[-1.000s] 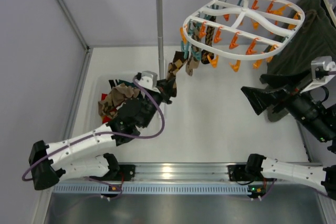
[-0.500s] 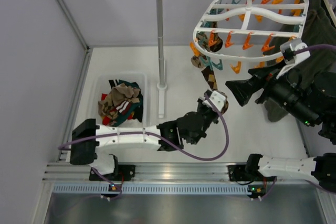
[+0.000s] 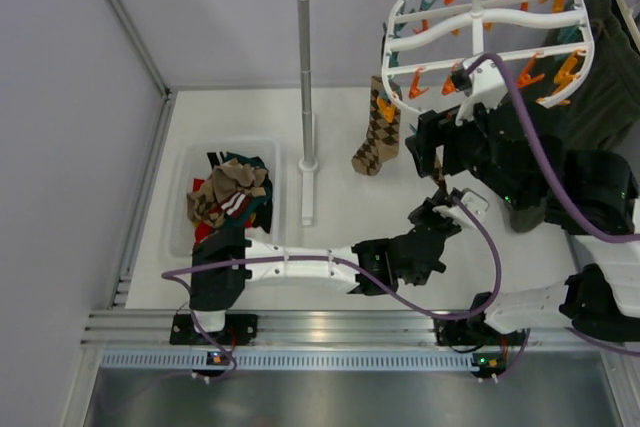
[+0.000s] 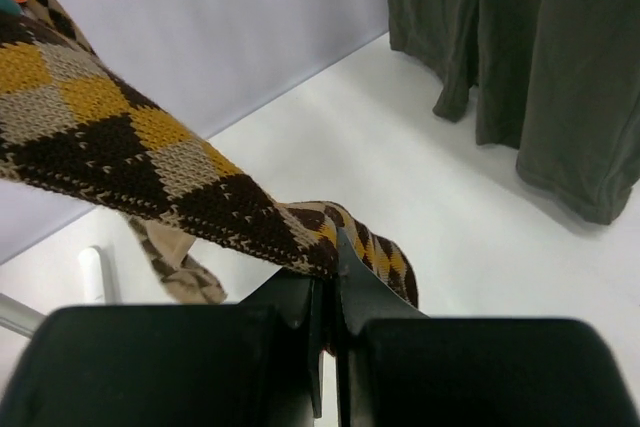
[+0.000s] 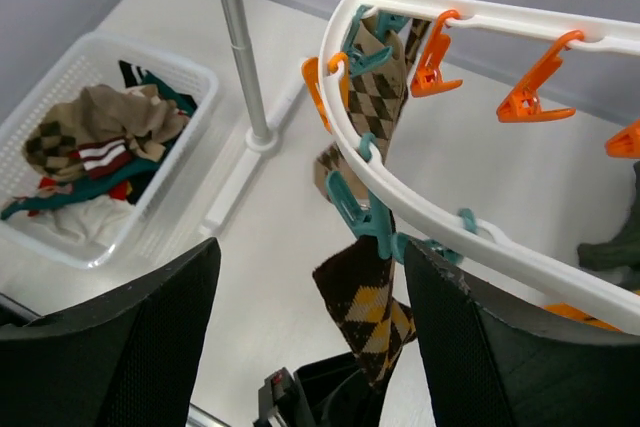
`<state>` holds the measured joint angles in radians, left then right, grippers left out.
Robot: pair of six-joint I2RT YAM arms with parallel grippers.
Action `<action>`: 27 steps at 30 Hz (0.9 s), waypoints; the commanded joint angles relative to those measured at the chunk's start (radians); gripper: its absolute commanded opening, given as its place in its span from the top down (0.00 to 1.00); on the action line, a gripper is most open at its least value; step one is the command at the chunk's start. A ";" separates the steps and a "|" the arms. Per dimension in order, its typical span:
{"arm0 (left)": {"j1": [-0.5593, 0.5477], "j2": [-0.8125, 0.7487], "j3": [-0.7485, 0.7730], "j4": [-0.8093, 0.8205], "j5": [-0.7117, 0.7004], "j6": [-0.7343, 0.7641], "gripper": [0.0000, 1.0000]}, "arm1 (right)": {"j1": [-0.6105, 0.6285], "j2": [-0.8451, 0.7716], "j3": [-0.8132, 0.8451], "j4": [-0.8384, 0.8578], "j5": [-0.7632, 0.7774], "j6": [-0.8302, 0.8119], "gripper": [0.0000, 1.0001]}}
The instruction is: Remove the socks clipped to the hanger
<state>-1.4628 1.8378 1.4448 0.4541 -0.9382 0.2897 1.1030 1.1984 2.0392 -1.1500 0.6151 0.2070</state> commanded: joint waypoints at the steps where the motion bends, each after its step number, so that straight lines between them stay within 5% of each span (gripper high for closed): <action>1: -0.010 0.038 0.061 0.038 -0.053 0.077 1.00 | -0.005 0.039 0.023 -0.074 0.092 -0.020 0.30; 15: -0.010 0.060 0.078 0.038 -0.044 0.082 1.00 | -0.005 0.053 -0.086 -0.050 0.261 -0.020 0.39; 27: -0.013 0.052 0.072 0.037 -0.034 0.075 1.00 | -0.029 0.009 -0.273 0.150 0.333 -0.072 0.41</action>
<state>-1.4673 1.9068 1.4796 0.4541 -0.9703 0.3592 1.0935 1.2217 1.7813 -1.1149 0.9047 0.1635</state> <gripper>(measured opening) 0.026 0.589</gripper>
